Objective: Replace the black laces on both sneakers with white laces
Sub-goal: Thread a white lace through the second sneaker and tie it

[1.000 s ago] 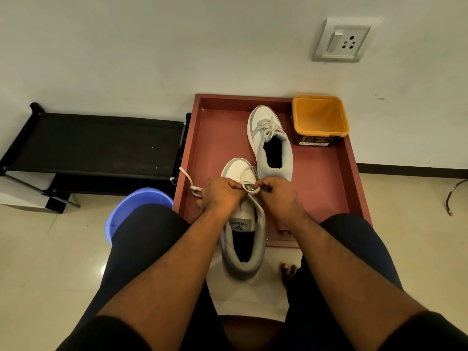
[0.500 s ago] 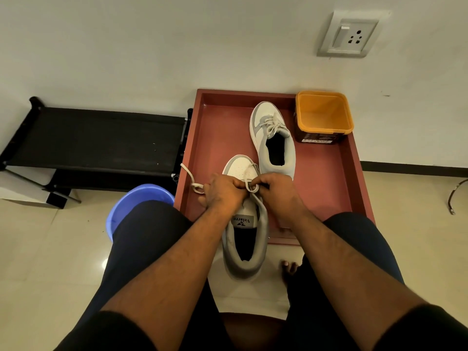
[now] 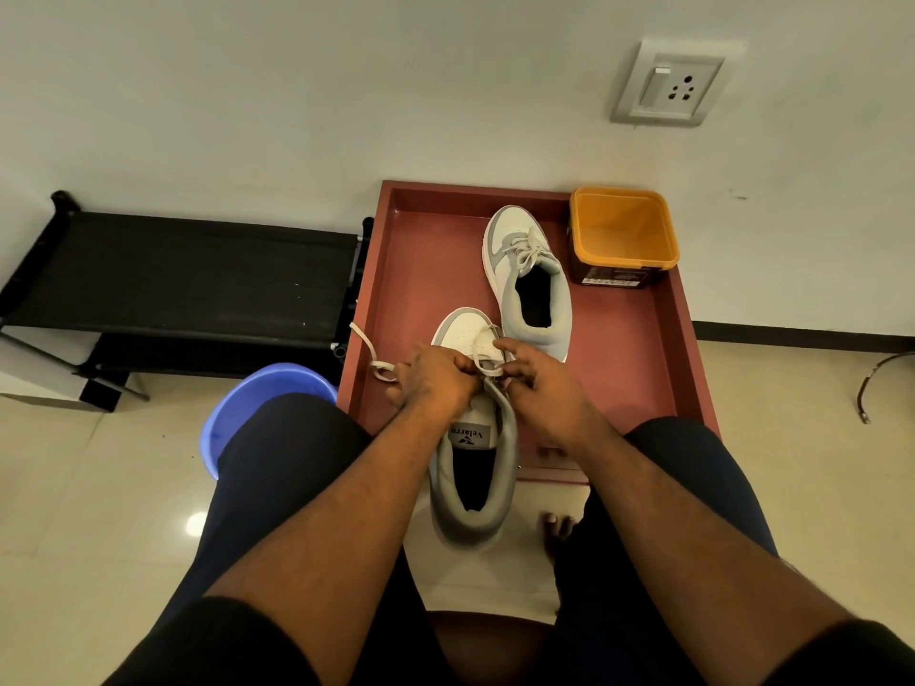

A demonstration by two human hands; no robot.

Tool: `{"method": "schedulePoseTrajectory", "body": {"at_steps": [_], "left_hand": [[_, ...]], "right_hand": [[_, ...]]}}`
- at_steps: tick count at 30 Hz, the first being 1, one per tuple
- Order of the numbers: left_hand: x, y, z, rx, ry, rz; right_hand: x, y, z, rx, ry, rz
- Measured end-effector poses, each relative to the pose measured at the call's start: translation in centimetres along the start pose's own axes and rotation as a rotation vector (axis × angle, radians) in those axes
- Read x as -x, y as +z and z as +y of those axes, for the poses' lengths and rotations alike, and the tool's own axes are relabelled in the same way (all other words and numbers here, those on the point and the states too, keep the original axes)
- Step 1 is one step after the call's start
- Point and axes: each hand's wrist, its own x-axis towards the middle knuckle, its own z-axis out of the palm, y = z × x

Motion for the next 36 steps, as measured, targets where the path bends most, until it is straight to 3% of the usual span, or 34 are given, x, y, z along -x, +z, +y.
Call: {"method": "schedulePoseTrajectory", "body": {"at_steps": [4,8,15,20,22,25,27,29,31,32,34,36], "left_hand": [[0.2,-0.1,0.2,-0.053,0.009,-0.025],[0.6,-0.2,0.4,-0.089,0.037,-0.011],[1.7,-0.9,1.2,-0.196,0.102,-0.003],[3.2,-2.2,0.9,-0.212,0.201,-0.013],[4.0,-2.7,0.2,-0.076,0.220,-0.069],[6.4,-3.4,-1.1,0.310,0.230,-0.163],[7.1,-3.8,-2.5,0.336,0.297,-0.127],[7.3,-3.9,-3.7,0.223,0.355,-0.230],[7.7,-2.9,-4.6,-0.128,0.393,-0.420],[8.2,-2.2,-5.0,-0.338,0.410,-0.439],[8.5,-0.8,-5.2,-0.562,0.438,-0.361],[8.1,-0.1,-5.3,-0.559,0.433,-0.282]], "right_hand": [[0.7,-0.3,0.1,-0.222,0.077,-0.119],[1.8,-0.2,-0.1,-0.099,0.067,-0.220],[1.9,1.4,-0.6,0.151,-0.053,0.068],[1.2,2.7,-1.1,0.193,-0.156,0.246],[0.7,2.8,-0.6,0.237,-0.204,0.224],[0.1,2.6,-0.2,0.342,-0.248,0.187],[-0.1,2.4,-0.2,0.404,-0.298,0.214],[-0.1,2.1,-0.2,0.425,-0.287,0.218],[0.0,1.9,-0.2,0.423,-0.258,0.233],[0.0,1.8,-0.2,0.411,-0.258,0.243],[0.4,1.6,-0.5,0.322,-0.272,0.254],[0.9,1.4,-1.3,0.148,-0.268,0.234]]}}
